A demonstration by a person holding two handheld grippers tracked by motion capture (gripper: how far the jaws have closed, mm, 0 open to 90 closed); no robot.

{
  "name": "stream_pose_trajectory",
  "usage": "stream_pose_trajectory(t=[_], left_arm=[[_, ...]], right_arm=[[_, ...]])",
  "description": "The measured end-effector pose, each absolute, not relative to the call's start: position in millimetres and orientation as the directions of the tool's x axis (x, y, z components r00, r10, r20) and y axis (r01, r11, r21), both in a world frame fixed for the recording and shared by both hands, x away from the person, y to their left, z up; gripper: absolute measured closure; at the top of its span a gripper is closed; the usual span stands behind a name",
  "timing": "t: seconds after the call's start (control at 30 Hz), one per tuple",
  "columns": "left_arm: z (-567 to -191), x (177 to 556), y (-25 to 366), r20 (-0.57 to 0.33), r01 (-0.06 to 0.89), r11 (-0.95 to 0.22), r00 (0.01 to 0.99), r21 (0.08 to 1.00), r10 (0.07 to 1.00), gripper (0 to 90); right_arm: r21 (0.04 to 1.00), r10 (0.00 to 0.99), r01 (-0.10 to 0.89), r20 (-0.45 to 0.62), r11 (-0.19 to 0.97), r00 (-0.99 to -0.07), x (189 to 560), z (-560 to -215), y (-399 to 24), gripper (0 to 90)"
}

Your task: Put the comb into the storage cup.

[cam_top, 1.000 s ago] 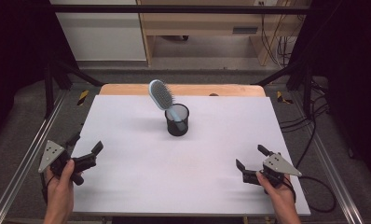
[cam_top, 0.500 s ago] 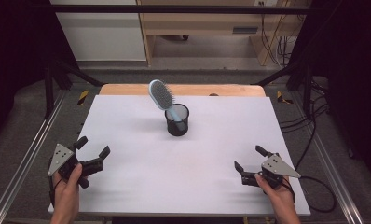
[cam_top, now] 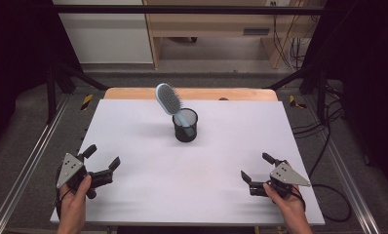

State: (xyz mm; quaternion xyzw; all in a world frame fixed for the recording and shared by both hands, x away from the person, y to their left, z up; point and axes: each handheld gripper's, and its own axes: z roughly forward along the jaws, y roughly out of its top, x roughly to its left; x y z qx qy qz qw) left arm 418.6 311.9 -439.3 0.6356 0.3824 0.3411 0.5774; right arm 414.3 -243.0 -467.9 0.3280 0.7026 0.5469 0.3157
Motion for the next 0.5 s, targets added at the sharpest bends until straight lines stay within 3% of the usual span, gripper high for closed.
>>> stream_pose_trajectory(t=[0.5], left_arm=[[-438.4,411.8,293.9,0.011,0.078,-0.062,0.537,0.995,0.844,2.1]], right_arm=[[0.982,0.792,0.093,-0.073,0.162,-0.606,413.3,-464.4,-237.3,2.7]])
